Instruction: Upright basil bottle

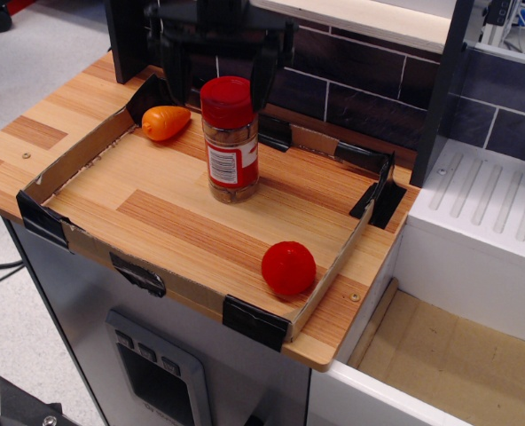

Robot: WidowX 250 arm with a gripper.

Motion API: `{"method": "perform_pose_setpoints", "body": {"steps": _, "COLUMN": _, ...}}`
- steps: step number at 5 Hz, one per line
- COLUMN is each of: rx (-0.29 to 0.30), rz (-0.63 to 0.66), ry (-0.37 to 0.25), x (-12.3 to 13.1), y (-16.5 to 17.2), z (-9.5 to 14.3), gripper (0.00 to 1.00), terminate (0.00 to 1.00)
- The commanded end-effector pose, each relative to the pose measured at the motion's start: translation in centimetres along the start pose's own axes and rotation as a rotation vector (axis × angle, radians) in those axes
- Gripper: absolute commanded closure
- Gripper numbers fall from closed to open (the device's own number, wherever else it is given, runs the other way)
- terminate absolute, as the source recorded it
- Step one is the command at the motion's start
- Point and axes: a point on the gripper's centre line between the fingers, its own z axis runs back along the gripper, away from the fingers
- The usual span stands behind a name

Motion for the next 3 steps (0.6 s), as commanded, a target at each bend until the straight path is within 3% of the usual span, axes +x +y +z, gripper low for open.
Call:
{"method": "perform_pose_setpoints", "body": {"steps": 1, "rx": -0.064, "rz": 0.0, "ry": -0.169, "x": 0.69, "y": -0.08, "z": 6.55, "gripper": 0.0, "terminate": 0.0}}
{"method": "perform_pose_setpoints", "body": {"steps": 2, "rx": -0.064, "rz": 0.0, "ry": -0.169, "x": 0.69, "y": -0.08, "z": 6.55, "gripper": 0.0, "terminate": 0.0}}
{"method": "perform_pose_setpoints", "body": {"steps": 3, "rx": -0.064, "rz": 0.0, "ry": -0.169, "x": 0.69, "y": -0.08, "z": 6.55, "gripper": 0.0, "terminate": 1.0}}
